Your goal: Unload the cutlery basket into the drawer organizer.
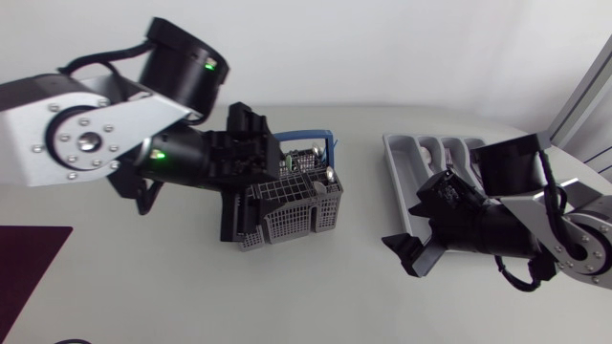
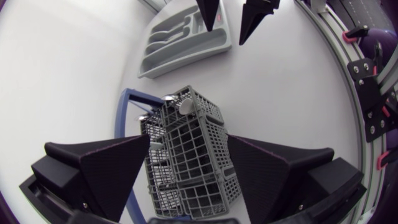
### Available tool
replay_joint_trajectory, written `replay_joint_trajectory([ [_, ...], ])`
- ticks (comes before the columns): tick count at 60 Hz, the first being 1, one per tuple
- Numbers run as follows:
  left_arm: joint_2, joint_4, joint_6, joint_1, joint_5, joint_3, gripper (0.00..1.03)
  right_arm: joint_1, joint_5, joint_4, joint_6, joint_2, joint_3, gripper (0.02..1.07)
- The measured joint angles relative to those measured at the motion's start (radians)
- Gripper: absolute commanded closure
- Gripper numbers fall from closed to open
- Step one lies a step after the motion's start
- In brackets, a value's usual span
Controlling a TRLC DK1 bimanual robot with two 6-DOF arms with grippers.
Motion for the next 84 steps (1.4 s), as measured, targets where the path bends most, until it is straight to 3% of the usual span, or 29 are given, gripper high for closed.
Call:
replay_joint_trajectory([
  [4,0.071,-0.005,0.028,-0.031,-0.023,0.047,0.11,0.000,0.000,0.002,0.000,0.000,-0.004,0.07],
  [22,0.266,-0.059,0.150,-0.076,-0.076,0.216,0.44,0.000,0.000,0.036,-0.022,0.008,-0.007,0.07],
  [47,0.366,-0.094,0.262,-0.076,-0.109,0.282,0.50,0.000,0.000,0.069,-0.029,0.054,-0.007,0.07],
  [72,0.428,-0.093,0.296,-0.076,-0.119,0.352,0.54,0.000,0.000,0.076,-0.037,0.060,-0.007,0.07],
  [78,0.443,-0.093,0.304,-0.076,-0.124,0.356,0.60,0.000,0.000,0.076,-0.037,0.060,-0.007,0.07],
  [84,0.457,-0.093,0.318,-0.076,-0.128,0.359,0.73,0.000,0.000,0.076,-0.037,0.060,-0.007,0.07],
])
